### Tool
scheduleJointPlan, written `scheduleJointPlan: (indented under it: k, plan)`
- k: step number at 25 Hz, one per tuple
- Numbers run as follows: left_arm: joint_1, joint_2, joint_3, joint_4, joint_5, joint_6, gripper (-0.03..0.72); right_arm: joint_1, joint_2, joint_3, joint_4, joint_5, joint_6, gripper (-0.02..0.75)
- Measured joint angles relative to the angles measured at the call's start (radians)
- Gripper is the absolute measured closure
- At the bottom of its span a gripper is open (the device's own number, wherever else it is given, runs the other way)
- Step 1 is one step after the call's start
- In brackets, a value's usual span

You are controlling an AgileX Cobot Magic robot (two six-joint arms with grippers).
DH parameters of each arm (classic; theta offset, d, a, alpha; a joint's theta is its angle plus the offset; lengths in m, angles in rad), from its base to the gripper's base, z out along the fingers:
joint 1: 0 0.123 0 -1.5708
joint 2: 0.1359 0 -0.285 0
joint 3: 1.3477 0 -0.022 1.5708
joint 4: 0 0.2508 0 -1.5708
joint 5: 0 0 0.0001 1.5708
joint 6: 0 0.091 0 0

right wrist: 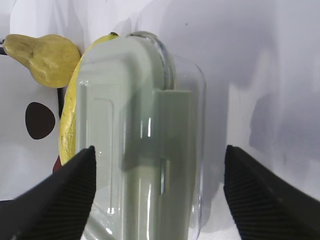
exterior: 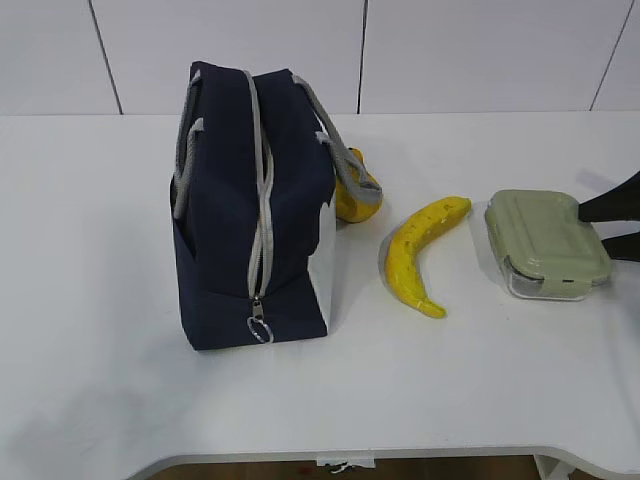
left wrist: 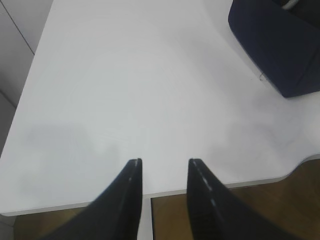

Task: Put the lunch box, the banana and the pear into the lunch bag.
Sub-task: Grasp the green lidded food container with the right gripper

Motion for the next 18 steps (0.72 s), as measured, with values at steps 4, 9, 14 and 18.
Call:
scheduleJointPlan:
  k: [4, 9, 14, 18]
  plan:
    - [0.000, 0.000, 0.000, 0.000, 0.000, 0.000, 0.449, 0.000, 0.000, 0.000, 0.008, 0.000, -0.007, 0.141]
    - [0.000, 0.000, 0.000, 0.000, 0.000, 0.000, 0.449, 0.002, 0.000, 0.000, 0.023, 0.000, -0.020, 0.141]
    - [0.000, 0.000, 0.000, 0.000, 0.000, 0.000, 0.449, 0.040, 0.000, 0.000, 0.025, -0.002, -0.030, 0.141]
    - [0.000, 0.000, 0.000, 0.000, 0.000, 0.000, 0.449, 0.074, 0.000, 0.000, 0.024, -0.004, -0.036, 0.141]
